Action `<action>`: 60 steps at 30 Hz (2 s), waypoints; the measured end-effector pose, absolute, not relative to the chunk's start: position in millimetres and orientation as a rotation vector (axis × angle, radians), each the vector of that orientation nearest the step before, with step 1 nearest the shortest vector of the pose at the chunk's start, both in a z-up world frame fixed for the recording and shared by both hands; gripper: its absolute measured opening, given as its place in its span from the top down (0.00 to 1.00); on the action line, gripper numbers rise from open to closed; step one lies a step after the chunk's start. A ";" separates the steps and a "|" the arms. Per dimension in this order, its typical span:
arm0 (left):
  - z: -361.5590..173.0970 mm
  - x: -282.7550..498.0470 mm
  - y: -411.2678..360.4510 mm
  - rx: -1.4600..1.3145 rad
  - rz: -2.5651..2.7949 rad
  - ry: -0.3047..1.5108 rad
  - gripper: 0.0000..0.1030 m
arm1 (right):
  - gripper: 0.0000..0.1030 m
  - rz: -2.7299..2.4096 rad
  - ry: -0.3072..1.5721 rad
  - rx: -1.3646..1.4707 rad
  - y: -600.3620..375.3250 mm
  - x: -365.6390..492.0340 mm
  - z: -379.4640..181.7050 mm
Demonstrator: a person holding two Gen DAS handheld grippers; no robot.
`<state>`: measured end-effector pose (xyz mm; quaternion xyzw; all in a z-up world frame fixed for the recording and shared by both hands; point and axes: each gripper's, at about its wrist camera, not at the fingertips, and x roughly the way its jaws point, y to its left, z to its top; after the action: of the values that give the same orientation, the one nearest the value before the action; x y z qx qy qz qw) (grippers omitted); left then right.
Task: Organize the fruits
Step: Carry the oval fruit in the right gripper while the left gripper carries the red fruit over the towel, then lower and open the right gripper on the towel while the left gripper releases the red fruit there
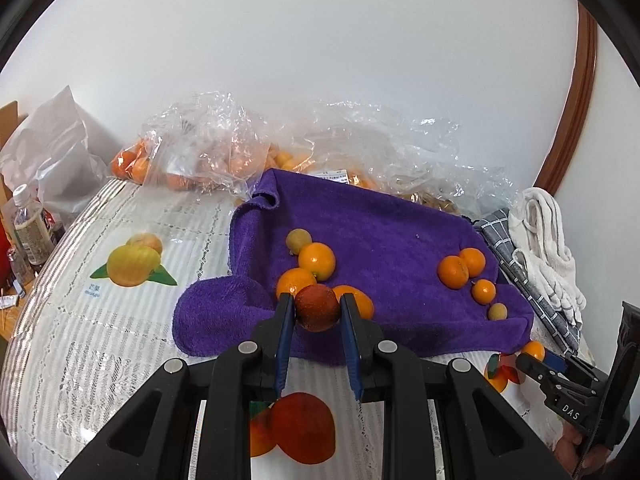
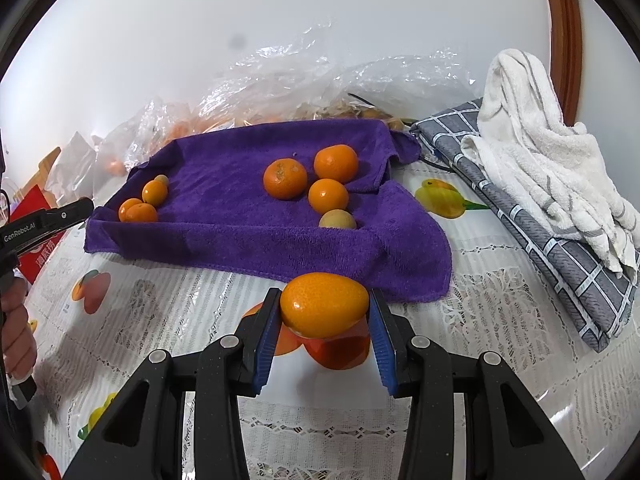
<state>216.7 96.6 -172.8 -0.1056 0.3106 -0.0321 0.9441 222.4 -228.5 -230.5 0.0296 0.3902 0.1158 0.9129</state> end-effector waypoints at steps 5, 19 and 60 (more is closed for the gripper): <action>-173.9 217.4 101.2 -0.223 -0.052 0.641 0.78 | 0.59 0.243 0.826 0.053 -225.5 226.9 -228.5; -130.6 230.8 111.8 -0.210 -0.034 0.619 0.78 | 0.59 0.316 0.779 0.050 -198.4 253.8 -188.0; -192.6 370.2 35.4 -0.019 -0.061 0.920 0.78 | 0.59 0.392 0.954 0.009 -168.1 328.1 -237.5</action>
<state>370.2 35.4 -192.6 -0.0093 0.4437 -0.0295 0.8956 328.1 -168.1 -237.5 0.0041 0.4563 0.1874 0.8699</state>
